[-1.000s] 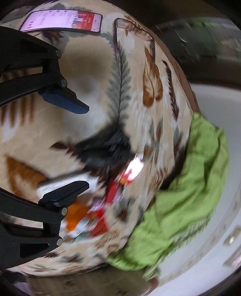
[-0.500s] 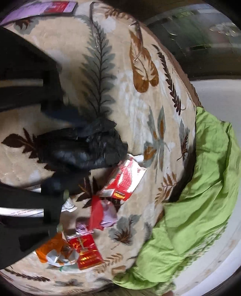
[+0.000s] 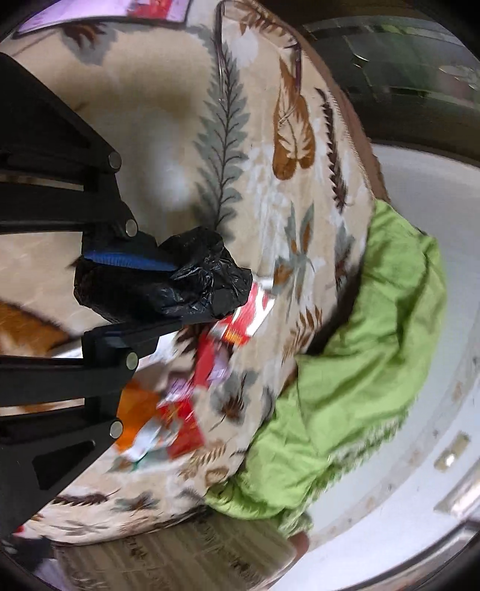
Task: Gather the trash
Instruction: 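Grasp the orange-white snack bag with the right tool while the left tool holds the black bag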
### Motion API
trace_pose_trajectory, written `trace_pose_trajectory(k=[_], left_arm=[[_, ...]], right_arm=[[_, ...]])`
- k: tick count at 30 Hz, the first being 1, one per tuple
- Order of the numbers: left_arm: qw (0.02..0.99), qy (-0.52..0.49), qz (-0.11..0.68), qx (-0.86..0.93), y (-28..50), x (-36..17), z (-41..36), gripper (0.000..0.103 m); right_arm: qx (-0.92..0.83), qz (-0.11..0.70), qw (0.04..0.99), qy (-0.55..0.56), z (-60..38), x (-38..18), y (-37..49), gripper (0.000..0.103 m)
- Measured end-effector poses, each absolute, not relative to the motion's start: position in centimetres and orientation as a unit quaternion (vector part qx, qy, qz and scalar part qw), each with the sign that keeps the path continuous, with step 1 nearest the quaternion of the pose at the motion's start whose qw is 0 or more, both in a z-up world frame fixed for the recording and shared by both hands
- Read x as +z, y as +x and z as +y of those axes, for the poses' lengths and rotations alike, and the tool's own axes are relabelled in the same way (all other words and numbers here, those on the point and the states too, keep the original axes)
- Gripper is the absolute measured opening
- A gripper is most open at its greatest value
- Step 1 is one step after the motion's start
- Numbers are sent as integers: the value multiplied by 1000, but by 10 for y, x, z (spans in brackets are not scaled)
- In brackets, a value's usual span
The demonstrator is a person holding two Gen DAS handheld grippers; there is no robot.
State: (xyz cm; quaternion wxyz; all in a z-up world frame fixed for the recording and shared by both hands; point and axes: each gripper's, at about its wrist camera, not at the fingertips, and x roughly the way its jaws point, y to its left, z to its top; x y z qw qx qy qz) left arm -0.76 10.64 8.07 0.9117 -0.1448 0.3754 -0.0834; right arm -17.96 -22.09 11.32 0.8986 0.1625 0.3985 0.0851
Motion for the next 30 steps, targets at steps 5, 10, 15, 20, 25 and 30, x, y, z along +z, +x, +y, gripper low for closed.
trace_pose_trajectory(k=[5, 10, 15, 20, 25, 30], left_arm=[[915, -143, 360, -109, -50, 87, 93, 24], [925, -121, 348, -96, -71, 81, 85, 24], [922, -131, 354, -85, -68, 73, 90, 24], [916, -156, 361, -81, -62, 67, 100, 24], [918, -146, 357, -86, -63, 68, 95, 24], [922, -134, 351, -90, -65, 70, 88, 24]], right_arm=[[118, 398, 900, 135, -192, 120, -142, 60], [145, 389, 904, 104, -160, 120, -96, 72], [154, 399, 900, 81, -133, 104, -45, 73], [155, 424, 891, 48, -111, 78, -4, 73], [143, 437, 887, 41, -111, 55, 12, 67], [146, 401, 901, 77, -123, 70, -15, 58]])
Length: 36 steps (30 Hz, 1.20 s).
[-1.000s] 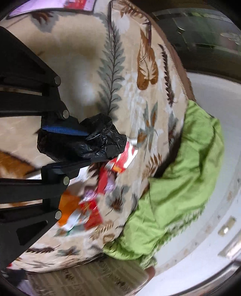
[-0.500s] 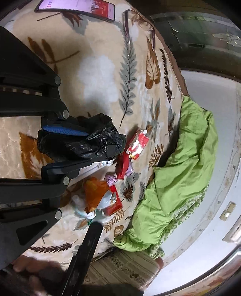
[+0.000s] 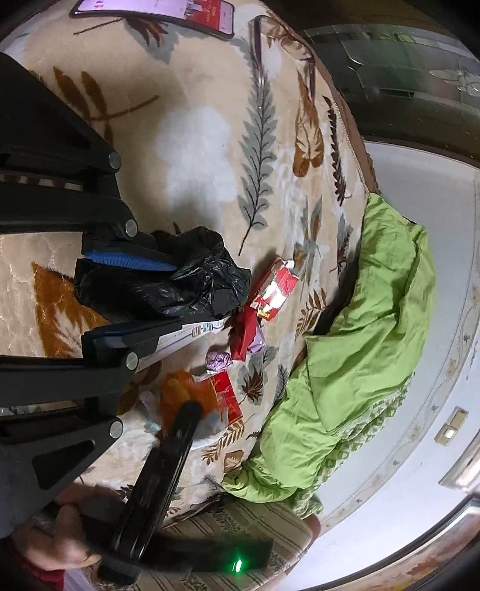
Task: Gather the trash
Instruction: 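Grasp the orange-white snack bag with the right tool while the left tool holds the black bag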
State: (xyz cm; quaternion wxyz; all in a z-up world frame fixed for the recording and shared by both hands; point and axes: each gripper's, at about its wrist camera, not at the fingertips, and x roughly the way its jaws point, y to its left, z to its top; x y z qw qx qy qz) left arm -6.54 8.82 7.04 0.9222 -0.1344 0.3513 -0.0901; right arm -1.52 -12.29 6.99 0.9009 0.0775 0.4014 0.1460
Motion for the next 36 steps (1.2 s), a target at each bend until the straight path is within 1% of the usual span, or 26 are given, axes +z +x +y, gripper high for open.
trace_pose_trajectory(k=[7, 15, 19, 25, 36], left_arm=[[928, -104, 341, -107, -82, 78, 69, 24], [929, -56, 336, -144, -113, 81, 35, 24], [929, -40, 333, -156, -128, 81, 23, 24], [929, -24, 330, -163, -143, 80, 14, 24], [928, -29, 331, -167, -146, 77, 15, 24]], right_arm=[[127, 352, 922, 100, -145, 97, -82, 57], [87, 346, 926, 123, -180, 95, -140, 57], [77, 342, 925, 147, -194, 94, -155, 57], [78, 337, 927, 148, -195, 92, -163, 57], [77, 327, 923, 188, -210, 89, -171, 57]])
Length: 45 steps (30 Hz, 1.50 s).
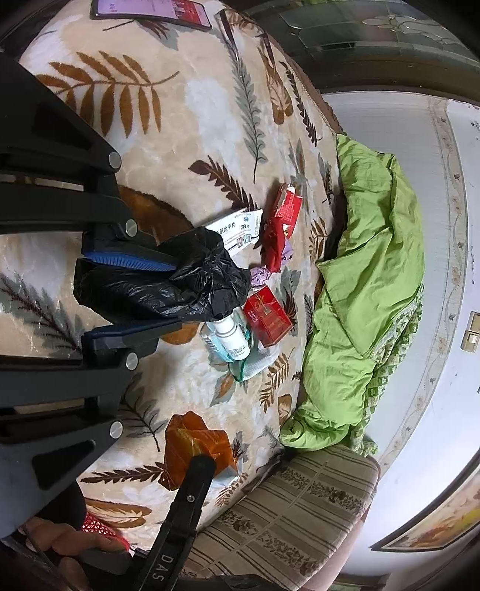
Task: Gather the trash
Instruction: 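Grasp the orange-white snack bag with the right tool while the left tool holds the black bag, then carry the black bag and snack bag toward the red wastebasket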
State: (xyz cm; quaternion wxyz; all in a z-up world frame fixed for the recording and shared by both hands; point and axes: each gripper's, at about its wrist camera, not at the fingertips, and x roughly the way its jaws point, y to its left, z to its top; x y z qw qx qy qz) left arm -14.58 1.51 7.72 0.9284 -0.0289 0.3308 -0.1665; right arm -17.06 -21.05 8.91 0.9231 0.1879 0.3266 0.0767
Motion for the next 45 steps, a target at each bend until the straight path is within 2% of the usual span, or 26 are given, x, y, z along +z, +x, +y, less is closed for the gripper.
trace_pose_trajectory(k=[45], left_arm=[[927, -28, 331, -174, -146, 71, 6, 24]], right_arm=[[72, 314, 925, 203, -215, 94, -186, 57]])
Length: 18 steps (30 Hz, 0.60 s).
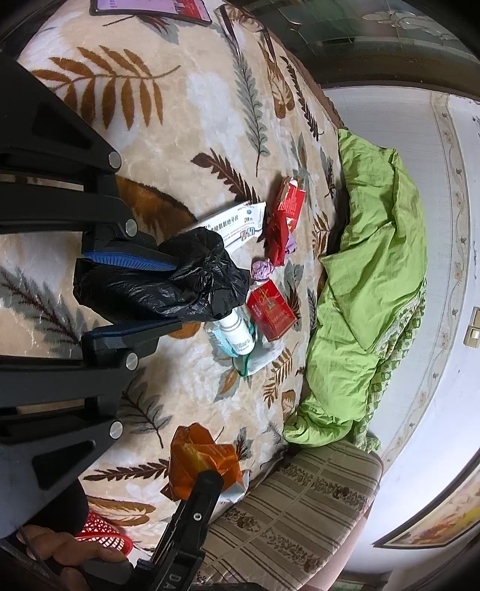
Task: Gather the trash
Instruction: 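Carry the black bag and snack bag toward the red wastebasket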
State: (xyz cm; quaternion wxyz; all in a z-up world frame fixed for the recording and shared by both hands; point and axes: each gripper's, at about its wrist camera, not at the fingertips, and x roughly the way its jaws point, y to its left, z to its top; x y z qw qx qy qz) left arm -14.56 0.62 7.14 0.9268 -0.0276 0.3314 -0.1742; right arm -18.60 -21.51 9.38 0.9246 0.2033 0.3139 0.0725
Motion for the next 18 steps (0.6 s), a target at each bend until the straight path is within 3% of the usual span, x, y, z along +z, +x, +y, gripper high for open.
trace_pose_trajectory(k=[18], left_arm=[[890, 17, 306, -337, -200, 119, -87, 24]], right_arm=[[-8, 284, 927, 246, -303, 138, -301, 57]])
